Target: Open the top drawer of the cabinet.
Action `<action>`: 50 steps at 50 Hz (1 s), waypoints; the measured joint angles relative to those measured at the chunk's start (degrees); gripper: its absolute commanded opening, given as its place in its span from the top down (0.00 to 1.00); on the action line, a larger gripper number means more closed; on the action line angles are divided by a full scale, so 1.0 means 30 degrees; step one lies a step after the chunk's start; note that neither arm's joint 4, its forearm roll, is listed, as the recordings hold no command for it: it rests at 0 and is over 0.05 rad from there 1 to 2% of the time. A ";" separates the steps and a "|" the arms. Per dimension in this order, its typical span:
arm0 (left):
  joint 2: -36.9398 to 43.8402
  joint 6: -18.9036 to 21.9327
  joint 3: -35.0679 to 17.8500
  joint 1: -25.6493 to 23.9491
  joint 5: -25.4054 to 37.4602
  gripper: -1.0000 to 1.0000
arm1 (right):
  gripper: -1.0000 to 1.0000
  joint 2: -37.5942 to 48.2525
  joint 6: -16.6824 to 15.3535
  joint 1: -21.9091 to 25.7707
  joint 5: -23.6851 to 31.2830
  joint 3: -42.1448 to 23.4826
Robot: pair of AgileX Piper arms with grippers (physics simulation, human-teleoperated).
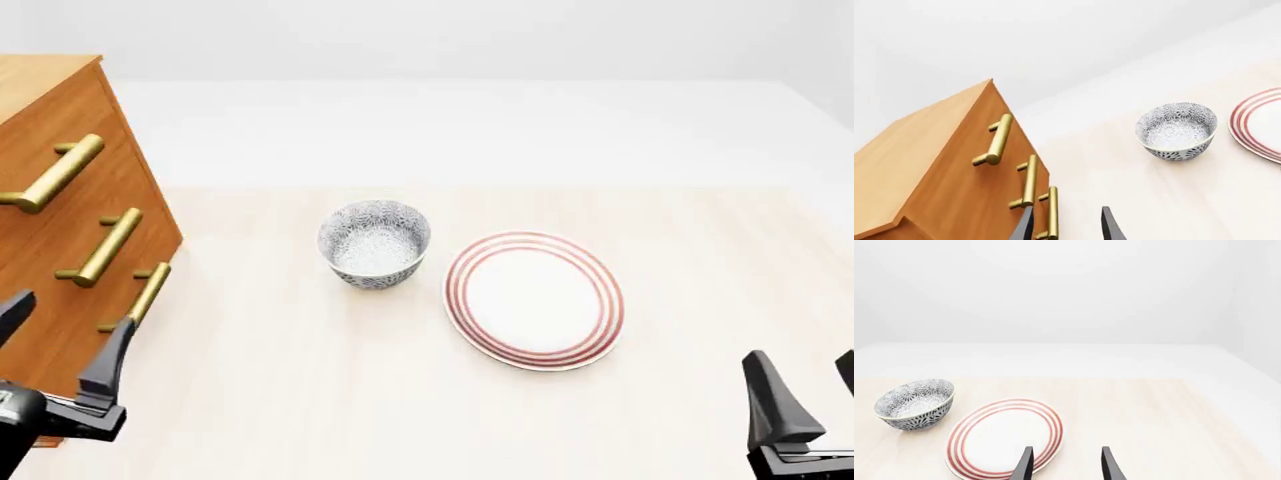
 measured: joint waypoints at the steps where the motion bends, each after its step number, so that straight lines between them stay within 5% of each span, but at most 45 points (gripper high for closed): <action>1: 0.0133 0.0230 -0.0167 0.0003 0.0089 0.00 | 0.00 -0.0001 0.0000 0.0000 0.0001 0.0000; 13: 0.0824 0.2880 -0.1931 0.0388 0.1500 0.00 | 0.00 -0.0006 0.0000 0.0001 0.0002 0.0004; 26: 0.2131 0.8057 -0.4016 0.0879 0.2312 0.00 | 0.00 -0.0001 -0.0002 0.0001 -0.0005 0.0005; 50: 0.4562 1.2842 -0.4787 0.1178 0.0589 0.00 | 0.00 0.0000 -0.0002 0.0002 -0.0007 0.0005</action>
